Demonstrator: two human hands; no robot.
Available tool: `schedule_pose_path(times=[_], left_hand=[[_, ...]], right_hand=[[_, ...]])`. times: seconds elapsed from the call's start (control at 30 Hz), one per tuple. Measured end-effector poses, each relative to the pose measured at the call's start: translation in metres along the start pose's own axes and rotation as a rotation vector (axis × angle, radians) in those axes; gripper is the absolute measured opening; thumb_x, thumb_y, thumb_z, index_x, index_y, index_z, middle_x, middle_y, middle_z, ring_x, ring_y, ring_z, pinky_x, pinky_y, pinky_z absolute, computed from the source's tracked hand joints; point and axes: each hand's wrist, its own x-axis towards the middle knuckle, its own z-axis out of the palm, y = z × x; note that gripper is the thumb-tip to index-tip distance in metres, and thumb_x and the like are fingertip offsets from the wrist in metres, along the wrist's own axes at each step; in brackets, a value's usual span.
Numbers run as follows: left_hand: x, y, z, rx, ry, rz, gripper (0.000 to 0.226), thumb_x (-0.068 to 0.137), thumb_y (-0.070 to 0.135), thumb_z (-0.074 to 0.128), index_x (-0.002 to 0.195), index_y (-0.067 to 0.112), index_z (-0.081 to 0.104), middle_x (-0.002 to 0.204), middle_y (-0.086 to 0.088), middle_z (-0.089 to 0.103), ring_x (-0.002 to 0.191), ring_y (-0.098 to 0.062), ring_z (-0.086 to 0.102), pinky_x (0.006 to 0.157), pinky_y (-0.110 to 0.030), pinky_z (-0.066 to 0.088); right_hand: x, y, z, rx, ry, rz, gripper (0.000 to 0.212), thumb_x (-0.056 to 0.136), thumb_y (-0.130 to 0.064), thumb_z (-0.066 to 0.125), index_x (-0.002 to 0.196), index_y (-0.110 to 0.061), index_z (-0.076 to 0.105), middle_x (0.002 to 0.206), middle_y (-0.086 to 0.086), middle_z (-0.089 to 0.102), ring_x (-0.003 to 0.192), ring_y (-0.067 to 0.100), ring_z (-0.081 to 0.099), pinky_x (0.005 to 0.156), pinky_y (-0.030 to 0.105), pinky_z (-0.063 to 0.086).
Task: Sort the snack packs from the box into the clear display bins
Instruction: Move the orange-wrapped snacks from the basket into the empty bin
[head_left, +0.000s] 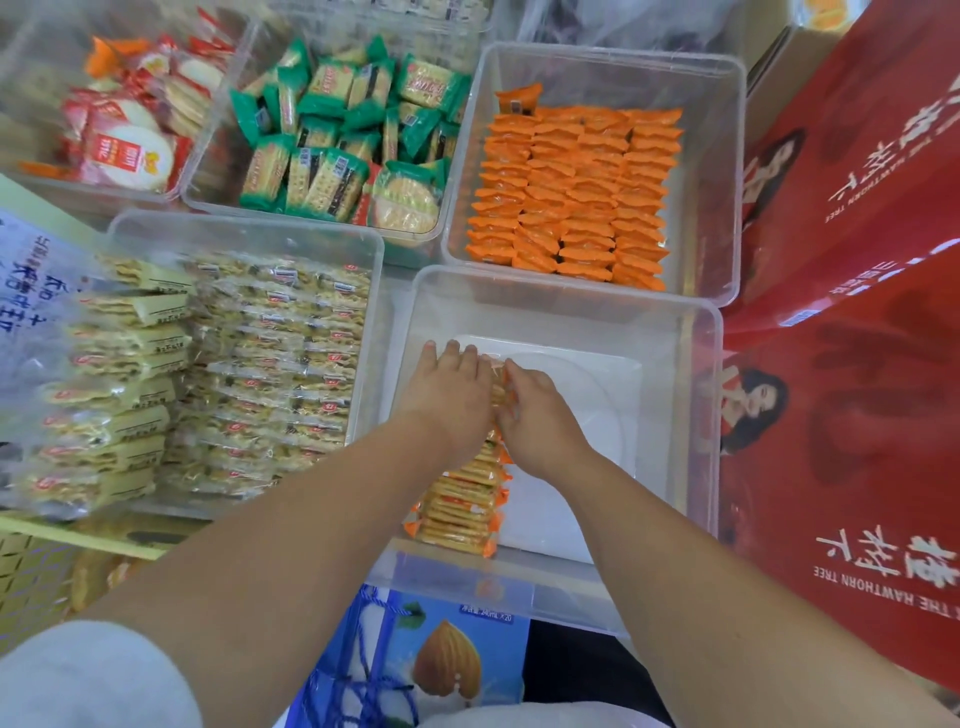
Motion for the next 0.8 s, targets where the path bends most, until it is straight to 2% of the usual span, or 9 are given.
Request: schedule_pose_path(times=[0.1,0.17,0.27,0.33,0.47,0.57,0.67,0.73,0.8], left_hand=[[-0.033,-0.003,-0.004,-0.139,0.090,0.017,0.073,0.098,0.022,0.044,0.163,0.010,0.013,0.170,-0.013,0.017,0.157,-0.033,0.009,0.128,-0.052,0.007],[-0.066,-0.007,-0.005,-0.281,0.215,0.044,0.064,0.095,0.019,0.049,0.158,0.016,0.032,0.165,-0.010,0.030,0.153,-0.032,0.021,0.125,-0.047,0.014],[-0.124,-0.017,0.002,-0.438,0.498,0.054,0.046,0.087,0.014,0.064,0.134,0.012,0.063,0.139,-0.012,0.060,0.127,-0.036,0.054,0.104,-0.049,0.044],[-0.162,-0.025,0.018,-0.565,0.674,-0.002,0.034,0.087,0.018,0.063,0.118,0.008,0.071,0.118,-0.013,0.068,0.106,-0.037,0.064,0.088,-0.050,0.054],[-0.232,-0.047,0.066,-0.776,0.793,-0.238,0.037,0.092,0.030,0.053,0.111,0.006,0.074,0.108,-0.009,0.069,0.100,-0.029,0.061,0.091,-0.036,0.046],[-0.274,-0.073,0.114,-0.944,0.698,-0.538,0.027,0.097,0.027,0.065,0.119,0.015,0.071,0.118,-0.003,0.066,0.115,-0.023,0.053,0.097,-0.027,0.035],[-0.300,-0.109,0.163,-0.993,0.483,-0.671,0.044,0.090,0.034,0.075,0.131,0.021,0.064,0.126,-0.002,0.061,0.120,-0.027,0.054,0.100,-0.040,0.043],[-0.308,-0.136,0.186,-1.023,0.400,-0.698,0.053,0.084,0.037,0.080,0.133,0.022,0.063,0.125,-0.009,0.061,0.120,-0.033,0.056,0.099,-0.042,0.045],[-0.310,-0.163,0.203,-0.973,0.297,-0.679,0.064,0.079,0.044,0.082,0.135,0.023,0.059,0.126,-0.014,0.059,0.122,-0.037,0.056,0.100,-0.044,0.046]], right_hand=[[-0.003,-0.004,-0.005,-0.009,0.020,0.038,0.068,0.098,-0.031,0.058,0.158,-0.022,0.028,0.154,0.007,0.038,0.137,0.027,0.042,0.108,0.036,0.039],[-0.007,-0.008,-0.010,-0.036,0.022,0.038,0.067,0.096,-0.037,0.060,0.156,-0.024,0.031,0.152,0.007,0.039,0.136,0.028,0.042,0.105,0.036,0.040],[-0.019,-0.020,-0.014,-0.107,0.044,0.030,0.064,0.095,-0.040,0.062,0.152,-0.025,0.038,0.151,0.006,0.038,0.137,0.029,0.038,0.104,0.037,0.040],[-0.031,-0.032,-0.014,-0.141,0.091,0.014,0.062,0.095,-0.039,0.062,0.152,-0.023,0.040,0.154,0.005,0.036,0.140,0.028,0.033,0.109,0.037,0.037],[-0.073,-0.077,0.005,-0.137,0.261,-0.211,0.047,0.094,-0.031,0.065,0.139,-0.021,0.056,0.142,0.004,0.047,0.134,0.022,0.038,0.105,0.022,0.029],[-0.117,-0.119,0.038,-0.129,0.235,-0.416,0.038,0.092,-0.032,0.067,0.129,-0.022,0.065,0.130,0.001,0.054,0.121,0.013,0.045,0.097,0.017,0.031],[-0.160,-0.148,0.078,-0.182,0.055,-0.525,0.038,0.094,-0.041,0.061,0.129,-0.026,0.063,0.124,-0.005,0.051,0.114,0.017,0.053,0.094,0.030,0.045],[-0.182,-0.160,0.105,-0.226,-0.039,-0.523,0.042,0.094,-0.046,0.060,0.133,-0.029,0.060,0.135,-0.004,0.044,0.121,0.019,0.049,0.098,0.038,0.047],[-0.197,-0.167,0.128,-0.271,-0.066,-0.493,0.047,0.093,-0.049,0.059,0.139,-0.038,0.053,0.153,-0.006,0.026,0.136,0.020,0.033,0.108,0.038,0.039]])
